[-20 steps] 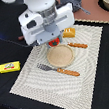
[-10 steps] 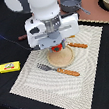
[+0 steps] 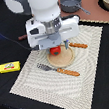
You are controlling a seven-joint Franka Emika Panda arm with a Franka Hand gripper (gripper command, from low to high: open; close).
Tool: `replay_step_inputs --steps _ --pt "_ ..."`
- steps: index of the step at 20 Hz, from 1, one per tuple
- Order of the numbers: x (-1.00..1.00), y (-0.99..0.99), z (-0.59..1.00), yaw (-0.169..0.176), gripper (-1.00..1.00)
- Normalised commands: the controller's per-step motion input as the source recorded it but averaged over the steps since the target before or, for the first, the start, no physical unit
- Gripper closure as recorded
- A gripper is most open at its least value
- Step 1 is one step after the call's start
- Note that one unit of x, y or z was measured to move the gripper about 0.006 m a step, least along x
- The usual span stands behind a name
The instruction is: Interact with the objects in diverse but meaningful ways.
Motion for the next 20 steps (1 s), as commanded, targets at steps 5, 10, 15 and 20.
replay_step_inputs --steps 5,10,15,20 --pt "0.26 0.15 1.0 -0.065 -1.0" --pt "0.02 0.47 0.91 0.009 -1.0" --pt "0.06 0.72 0.47 0.093 -1.0" --pt "0.08 0.58 -0.02 0.158 -1.0"
